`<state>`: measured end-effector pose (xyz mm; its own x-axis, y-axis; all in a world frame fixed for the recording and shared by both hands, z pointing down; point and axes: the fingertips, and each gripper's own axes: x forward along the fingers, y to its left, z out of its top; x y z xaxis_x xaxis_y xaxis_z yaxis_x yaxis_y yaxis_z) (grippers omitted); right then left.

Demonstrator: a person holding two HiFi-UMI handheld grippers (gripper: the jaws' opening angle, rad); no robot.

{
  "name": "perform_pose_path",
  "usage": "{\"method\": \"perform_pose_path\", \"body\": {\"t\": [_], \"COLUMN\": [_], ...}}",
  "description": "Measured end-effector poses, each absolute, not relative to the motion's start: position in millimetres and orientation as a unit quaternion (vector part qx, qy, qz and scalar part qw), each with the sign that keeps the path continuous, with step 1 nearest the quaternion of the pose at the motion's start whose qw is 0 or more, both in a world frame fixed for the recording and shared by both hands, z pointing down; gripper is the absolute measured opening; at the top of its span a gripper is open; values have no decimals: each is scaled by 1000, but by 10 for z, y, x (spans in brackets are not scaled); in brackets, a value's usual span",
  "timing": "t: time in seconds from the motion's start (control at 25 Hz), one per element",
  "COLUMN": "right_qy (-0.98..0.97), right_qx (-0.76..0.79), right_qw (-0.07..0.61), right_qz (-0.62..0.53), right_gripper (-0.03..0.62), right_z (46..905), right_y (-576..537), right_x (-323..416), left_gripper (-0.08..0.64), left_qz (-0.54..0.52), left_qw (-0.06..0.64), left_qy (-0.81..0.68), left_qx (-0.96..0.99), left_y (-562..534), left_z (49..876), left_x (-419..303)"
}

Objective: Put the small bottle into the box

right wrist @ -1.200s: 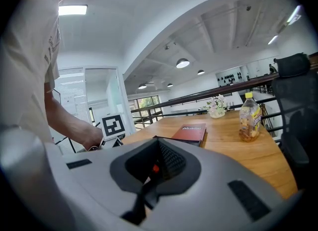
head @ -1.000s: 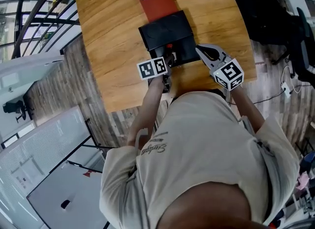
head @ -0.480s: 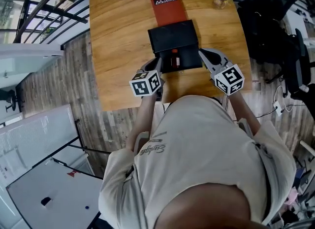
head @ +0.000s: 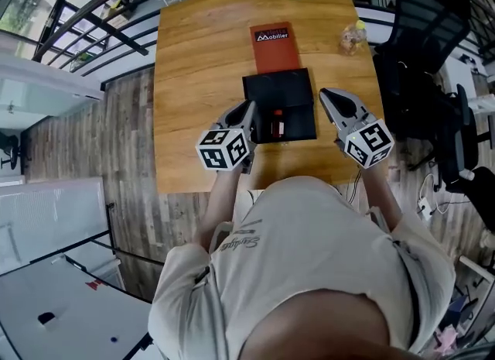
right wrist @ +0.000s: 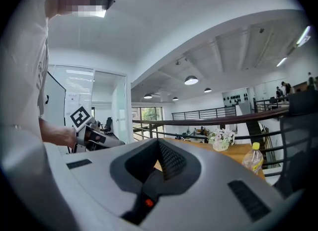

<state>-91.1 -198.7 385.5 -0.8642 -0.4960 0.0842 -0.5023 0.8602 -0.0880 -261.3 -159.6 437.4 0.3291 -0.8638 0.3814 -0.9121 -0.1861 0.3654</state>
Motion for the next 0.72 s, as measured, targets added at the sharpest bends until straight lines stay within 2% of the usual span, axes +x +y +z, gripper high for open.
{"method": "perform_pose_path", "body": {"t": [0.32,0.72], "right_qy": [-961,-964], "right_qx": [273,264], "right_qw": [-15,-17], "right_qz": [27,-26], "right_gripper": [-6,-5], "right_z": [3297,2900], "right_y": [-2085,-1869], "right_x": [-815,-888], "left_gripper": [35,35], "left_qz": [30,50], "left_qw": [226,126], "left_qy": [-572,-580], "left_qx": [788,803], "left_y": [-1639,-1642], "left_z": [3955,3386], "left_x": [-2601,-2596]}}
